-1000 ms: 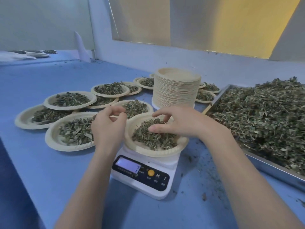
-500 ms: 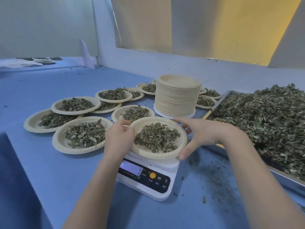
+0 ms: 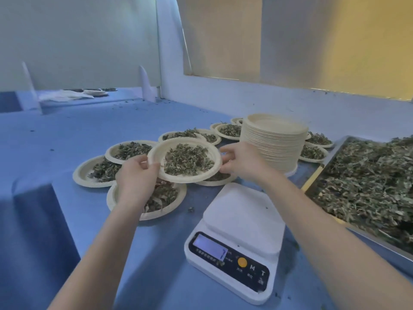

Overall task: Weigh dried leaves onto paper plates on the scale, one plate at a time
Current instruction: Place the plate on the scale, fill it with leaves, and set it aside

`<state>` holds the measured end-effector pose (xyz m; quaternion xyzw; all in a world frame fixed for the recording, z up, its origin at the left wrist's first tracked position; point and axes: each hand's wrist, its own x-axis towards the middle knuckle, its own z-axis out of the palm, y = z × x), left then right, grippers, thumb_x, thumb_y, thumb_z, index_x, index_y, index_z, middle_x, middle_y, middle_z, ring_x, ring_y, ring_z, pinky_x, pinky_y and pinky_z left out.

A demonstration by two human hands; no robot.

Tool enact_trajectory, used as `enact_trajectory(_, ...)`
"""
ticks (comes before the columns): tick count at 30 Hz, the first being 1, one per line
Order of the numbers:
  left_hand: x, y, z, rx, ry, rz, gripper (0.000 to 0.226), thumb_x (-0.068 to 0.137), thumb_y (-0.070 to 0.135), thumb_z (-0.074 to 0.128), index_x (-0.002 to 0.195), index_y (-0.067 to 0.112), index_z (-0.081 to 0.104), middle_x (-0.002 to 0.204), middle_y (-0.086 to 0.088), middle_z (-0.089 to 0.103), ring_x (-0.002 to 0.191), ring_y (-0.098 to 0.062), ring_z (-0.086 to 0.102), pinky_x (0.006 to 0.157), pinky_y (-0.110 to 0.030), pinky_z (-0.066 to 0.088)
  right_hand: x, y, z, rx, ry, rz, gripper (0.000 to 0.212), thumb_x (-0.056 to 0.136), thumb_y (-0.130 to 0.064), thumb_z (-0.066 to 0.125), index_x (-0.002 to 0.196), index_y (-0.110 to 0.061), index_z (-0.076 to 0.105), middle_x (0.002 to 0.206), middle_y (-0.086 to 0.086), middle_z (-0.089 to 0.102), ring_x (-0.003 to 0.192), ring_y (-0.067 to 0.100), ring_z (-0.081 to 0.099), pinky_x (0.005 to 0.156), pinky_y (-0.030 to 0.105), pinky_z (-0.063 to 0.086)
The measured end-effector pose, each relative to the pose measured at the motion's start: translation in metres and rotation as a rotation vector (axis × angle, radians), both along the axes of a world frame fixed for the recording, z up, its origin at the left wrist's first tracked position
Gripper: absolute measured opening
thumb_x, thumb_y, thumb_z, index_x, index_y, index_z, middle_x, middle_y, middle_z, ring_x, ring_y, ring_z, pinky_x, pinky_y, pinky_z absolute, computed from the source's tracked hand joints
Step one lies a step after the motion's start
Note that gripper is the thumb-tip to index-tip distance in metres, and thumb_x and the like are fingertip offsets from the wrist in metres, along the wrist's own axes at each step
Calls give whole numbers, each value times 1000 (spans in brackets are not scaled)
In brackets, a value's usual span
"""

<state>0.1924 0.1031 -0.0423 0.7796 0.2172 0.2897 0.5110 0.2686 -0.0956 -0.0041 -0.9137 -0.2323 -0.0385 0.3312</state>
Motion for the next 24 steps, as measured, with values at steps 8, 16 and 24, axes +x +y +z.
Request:
enact_trajectory(8, 14, 23, -10, 252, 299, -7, 27, 90, 31, 55, 90, 6, 64, 91, -11, 67, 82, -26, 55, 61, -32, 38, 23, 34, -18, -314, 15, -15, 37, 80, -7, 63, 112, -25, 69, 95, 4, 71, 95, 18, 64, 80, 28, 51)
enact_trajectory(16, 21, 26, -10, 428, 355, -27, 30, 91, 29, 53, 92, 1, 66, 96, -16, 68, 76, -24, 50, 67, -32, 39, 34, 35, -25, -406, -8, -55, 40, 83, -8, 60, 121, -21, 62, 114, 4, 65, 109, 23, 59, 86, 29, 48)
enact_trajectory(24, 17, 17, -4, 406, 371, -8, 34, 89, 26, 51, 110, 0, 58, 111, -17, 58, 104, -34, 54, 88, -41, 47, 26, 20, -21, -395, -3, -5, 52, 86, 3, 44, 129, -24, 55, 111, 5, 62, 107, 22, 57, 87, 32, 48)
